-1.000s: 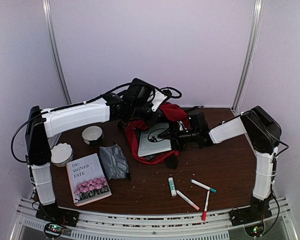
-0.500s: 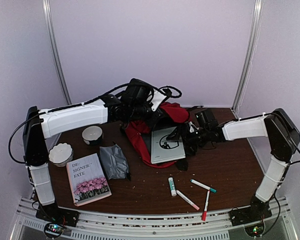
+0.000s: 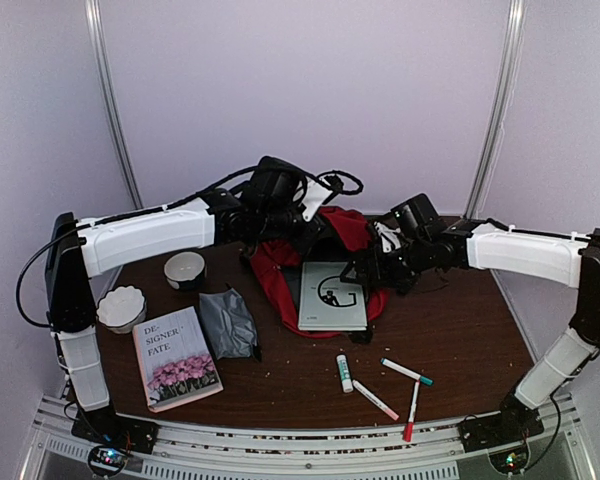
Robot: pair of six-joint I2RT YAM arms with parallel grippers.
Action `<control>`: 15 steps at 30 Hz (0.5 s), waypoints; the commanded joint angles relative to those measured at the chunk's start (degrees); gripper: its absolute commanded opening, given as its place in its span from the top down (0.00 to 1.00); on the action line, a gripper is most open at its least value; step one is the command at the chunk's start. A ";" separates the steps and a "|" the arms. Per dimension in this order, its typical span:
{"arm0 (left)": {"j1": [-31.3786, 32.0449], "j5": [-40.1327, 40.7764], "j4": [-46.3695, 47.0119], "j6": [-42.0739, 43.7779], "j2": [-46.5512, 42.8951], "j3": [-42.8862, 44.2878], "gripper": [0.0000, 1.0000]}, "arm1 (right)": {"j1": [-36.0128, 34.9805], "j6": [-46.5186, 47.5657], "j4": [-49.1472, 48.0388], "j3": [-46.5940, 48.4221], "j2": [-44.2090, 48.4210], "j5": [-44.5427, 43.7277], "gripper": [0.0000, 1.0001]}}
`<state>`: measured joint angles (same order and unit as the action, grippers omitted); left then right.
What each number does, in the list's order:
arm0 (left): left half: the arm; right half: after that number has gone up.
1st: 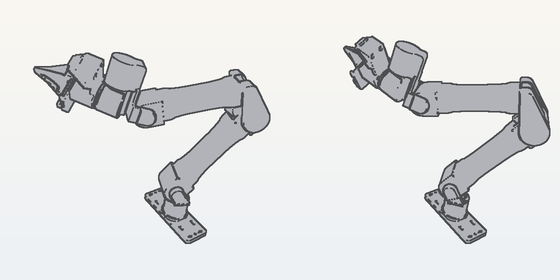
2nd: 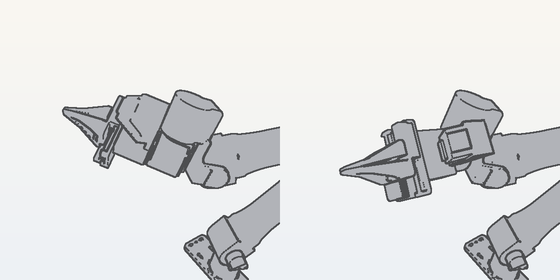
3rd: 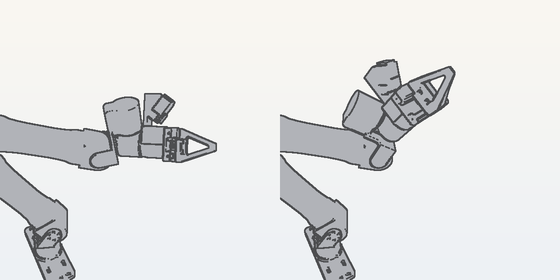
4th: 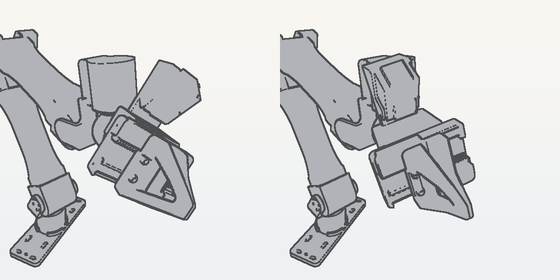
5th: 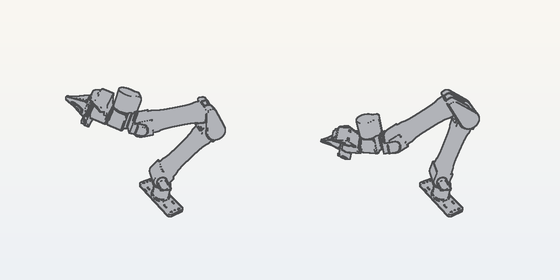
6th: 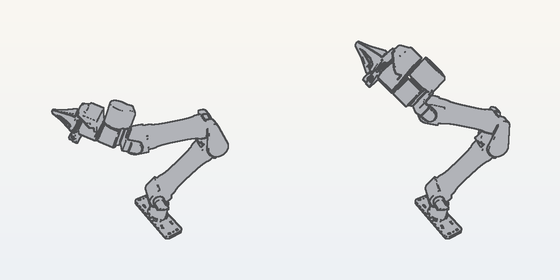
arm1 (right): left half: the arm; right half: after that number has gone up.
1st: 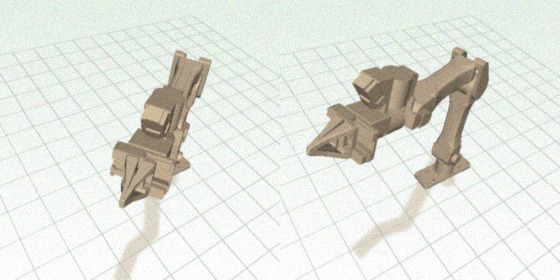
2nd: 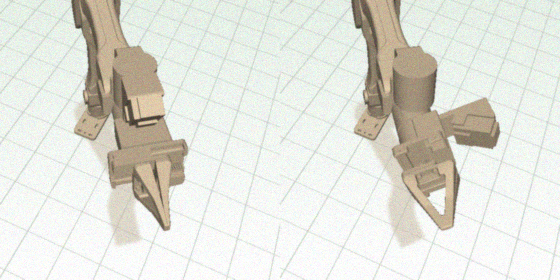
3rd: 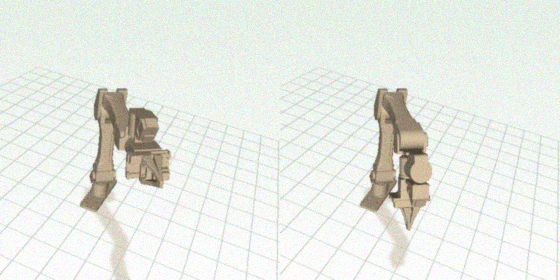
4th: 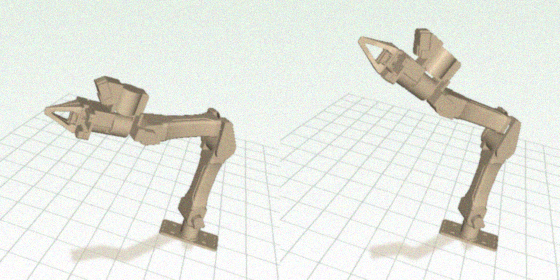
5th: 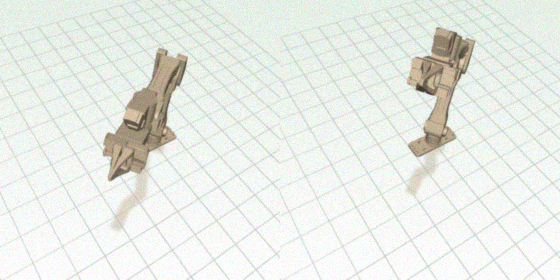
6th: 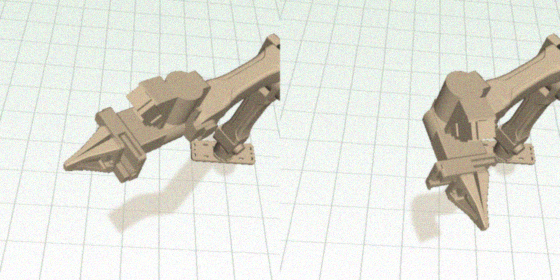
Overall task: Pack the student bag
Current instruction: Place the book in the largest pocket of the bag, then adjust the book in the largest pocket of the bag.
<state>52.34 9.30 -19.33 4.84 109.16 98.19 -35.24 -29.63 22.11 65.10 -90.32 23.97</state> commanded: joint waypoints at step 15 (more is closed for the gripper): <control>-0.69 -2.67 4.51 0.27 -3.60 -0.11 1.00 | -4.19 66.00 8.26 -12.59 14.87 -4.74 0.50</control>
<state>52.18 8.56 -19.18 4.86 109.14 97.89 -37.69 14.74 31.05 54.08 -77.67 22.09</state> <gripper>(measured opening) 0.008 0.542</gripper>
